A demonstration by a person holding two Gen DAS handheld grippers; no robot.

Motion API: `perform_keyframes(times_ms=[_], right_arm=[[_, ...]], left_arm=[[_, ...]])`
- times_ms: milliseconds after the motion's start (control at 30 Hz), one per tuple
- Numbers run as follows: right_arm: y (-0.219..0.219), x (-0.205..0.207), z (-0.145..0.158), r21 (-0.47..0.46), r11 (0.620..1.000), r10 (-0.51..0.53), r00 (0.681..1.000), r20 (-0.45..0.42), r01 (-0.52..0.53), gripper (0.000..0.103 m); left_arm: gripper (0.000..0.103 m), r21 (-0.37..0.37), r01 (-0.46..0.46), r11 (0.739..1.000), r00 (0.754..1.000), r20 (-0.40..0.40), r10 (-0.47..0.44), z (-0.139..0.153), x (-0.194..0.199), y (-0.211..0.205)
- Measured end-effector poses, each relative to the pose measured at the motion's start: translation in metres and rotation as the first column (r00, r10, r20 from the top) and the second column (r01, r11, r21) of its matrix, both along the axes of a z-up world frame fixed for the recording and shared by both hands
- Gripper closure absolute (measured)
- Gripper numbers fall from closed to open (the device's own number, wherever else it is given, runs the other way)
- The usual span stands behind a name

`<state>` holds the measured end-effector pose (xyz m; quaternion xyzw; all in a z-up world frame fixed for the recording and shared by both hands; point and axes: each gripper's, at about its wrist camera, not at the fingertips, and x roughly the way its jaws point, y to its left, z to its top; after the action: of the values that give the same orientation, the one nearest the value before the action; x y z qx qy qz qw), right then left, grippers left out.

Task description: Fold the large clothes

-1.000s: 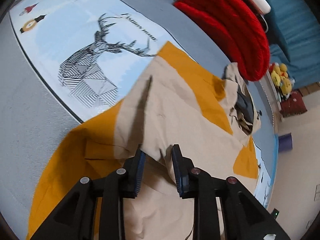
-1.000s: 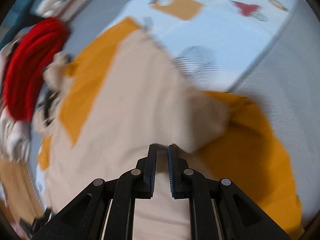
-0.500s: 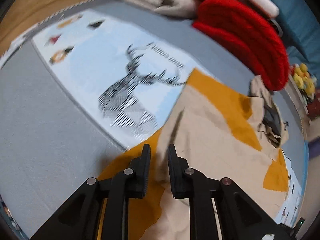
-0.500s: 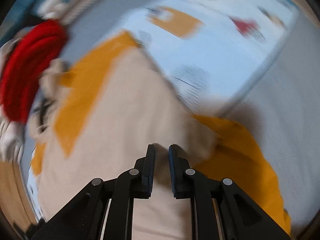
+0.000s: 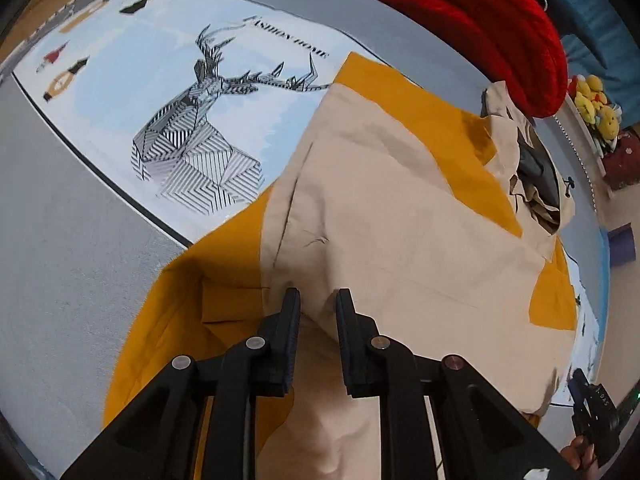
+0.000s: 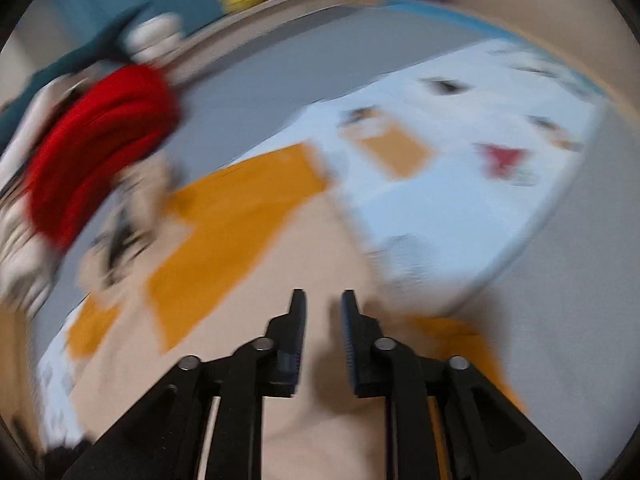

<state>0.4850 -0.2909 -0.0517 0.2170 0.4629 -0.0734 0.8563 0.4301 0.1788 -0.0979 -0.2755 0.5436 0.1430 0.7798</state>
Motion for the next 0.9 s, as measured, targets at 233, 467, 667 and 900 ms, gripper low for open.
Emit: perform_keyframes(times_ms=[233,467,667,900], right_arm=[[0.032,0.012,-0.057,0.028,0.988,0.152,0.959,-0.240,-0.150,0.075],[0.038,0.010,-0.043,-0.016,0.988,0.145,0.961,-0.234,-0.153,0.074],[0.035,0.010,-0.047,-0.049,0.988,0.128,0.965,-0.230,-0.143,0.074],[0.036,0.012,-0.041,-0.117,0.984,0.111,0.970,-0.215,-0.138,0.074]], left_arm=[[0.087,0.001,0.037,0.999,0.999,0.037,-0.037,0.006,0.004,-0.005],[0.087,-0.037,-0.016,0.999,0.999,-0.031,0.015,-0.009,-0.001,0.006],[0.087,0.040,-0.018,0.999,0.999,0.039,0.017,0.015,-0.004,0.005],[0.087,0.167,0.058,0.984,0.989,0.124,-0.079,0.040,0.004,-0.009]])
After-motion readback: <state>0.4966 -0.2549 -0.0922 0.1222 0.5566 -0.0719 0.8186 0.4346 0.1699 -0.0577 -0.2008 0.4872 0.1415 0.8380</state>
